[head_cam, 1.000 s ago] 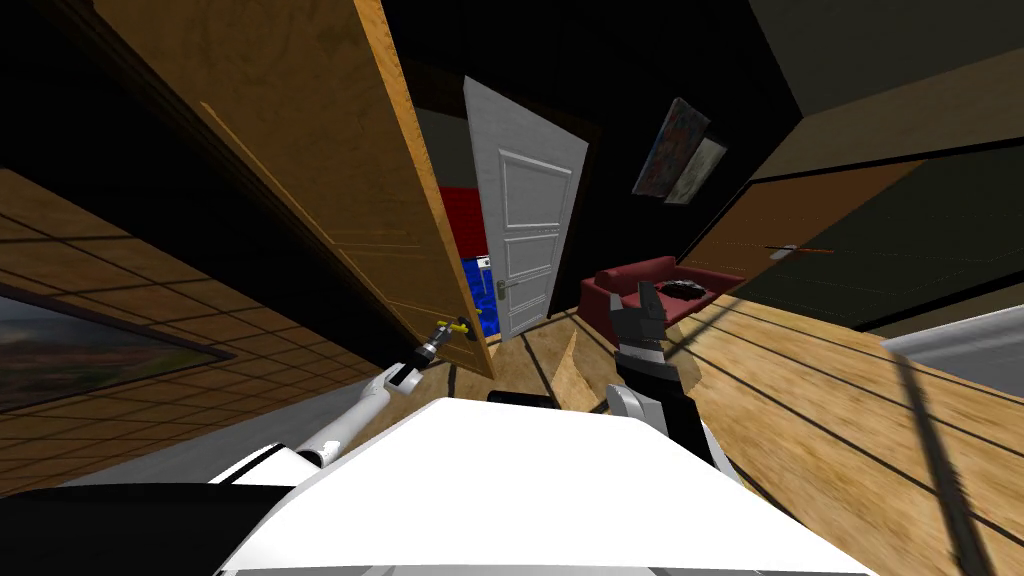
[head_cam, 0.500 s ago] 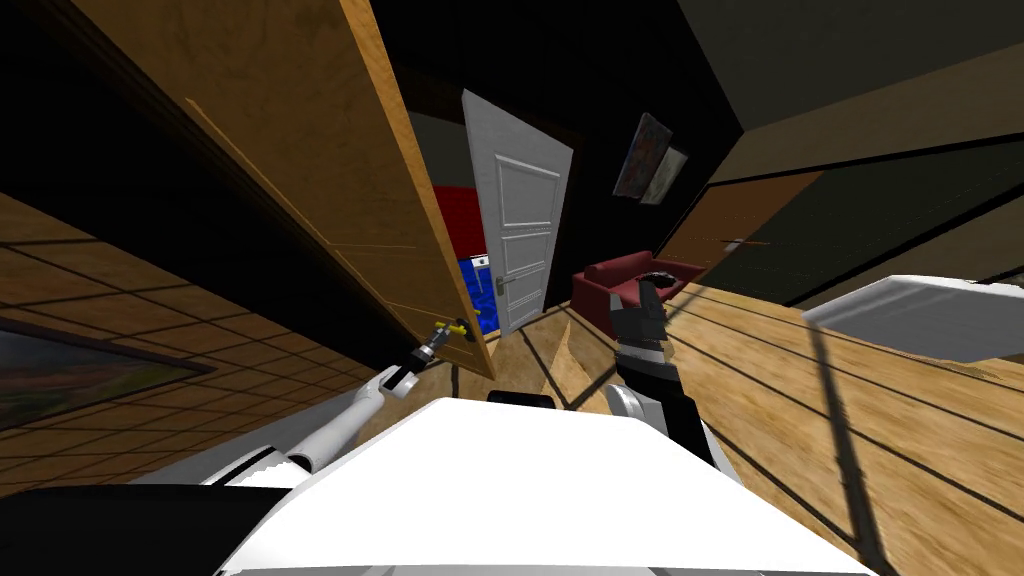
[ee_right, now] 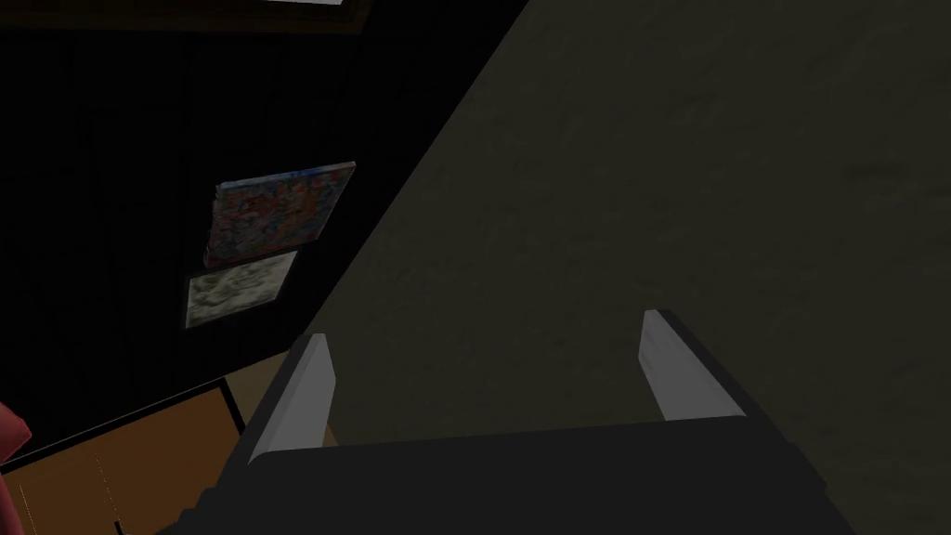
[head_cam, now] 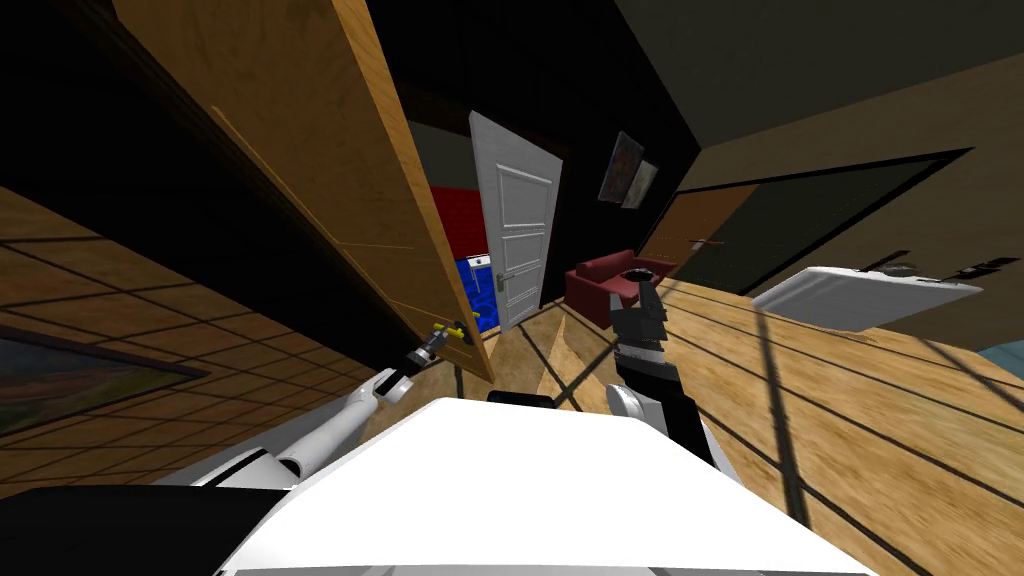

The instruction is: Pull the door open

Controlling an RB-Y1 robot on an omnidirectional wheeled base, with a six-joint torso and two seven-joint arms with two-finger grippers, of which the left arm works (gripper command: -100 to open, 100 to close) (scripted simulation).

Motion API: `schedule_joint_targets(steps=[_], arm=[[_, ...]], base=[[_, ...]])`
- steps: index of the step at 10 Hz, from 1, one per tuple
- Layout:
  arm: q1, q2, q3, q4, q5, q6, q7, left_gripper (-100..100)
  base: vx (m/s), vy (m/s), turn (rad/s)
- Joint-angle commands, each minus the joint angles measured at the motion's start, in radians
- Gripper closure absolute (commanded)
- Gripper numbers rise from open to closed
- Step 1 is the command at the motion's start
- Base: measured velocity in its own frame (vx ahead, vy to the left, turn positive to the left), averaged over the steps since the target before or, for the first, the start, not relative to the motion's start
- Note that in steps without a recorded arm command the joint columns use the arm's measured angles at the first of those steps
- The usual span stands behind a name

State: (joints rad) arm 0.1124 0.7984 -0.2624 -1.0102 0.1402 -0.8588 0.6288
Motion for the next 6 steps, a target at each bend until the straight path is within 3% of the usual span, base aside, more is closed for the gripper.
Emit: schedule_joint_targets(steps=[1,2,6], arm=[[0.002,0.001,-0.014,0.005,-0.004,-0.026,0.007,100],[-0.002,0.004,-0.005,0.008,-0.001,-0.015,0.005,100],[0.014,0.025,-0.023,0.040,0.001,-0.085,0.021,100]], base=[[-0.195,0.115,-0.131],[-0.081,0.056,-0.026],[-0.197,0.101,-0.184]])
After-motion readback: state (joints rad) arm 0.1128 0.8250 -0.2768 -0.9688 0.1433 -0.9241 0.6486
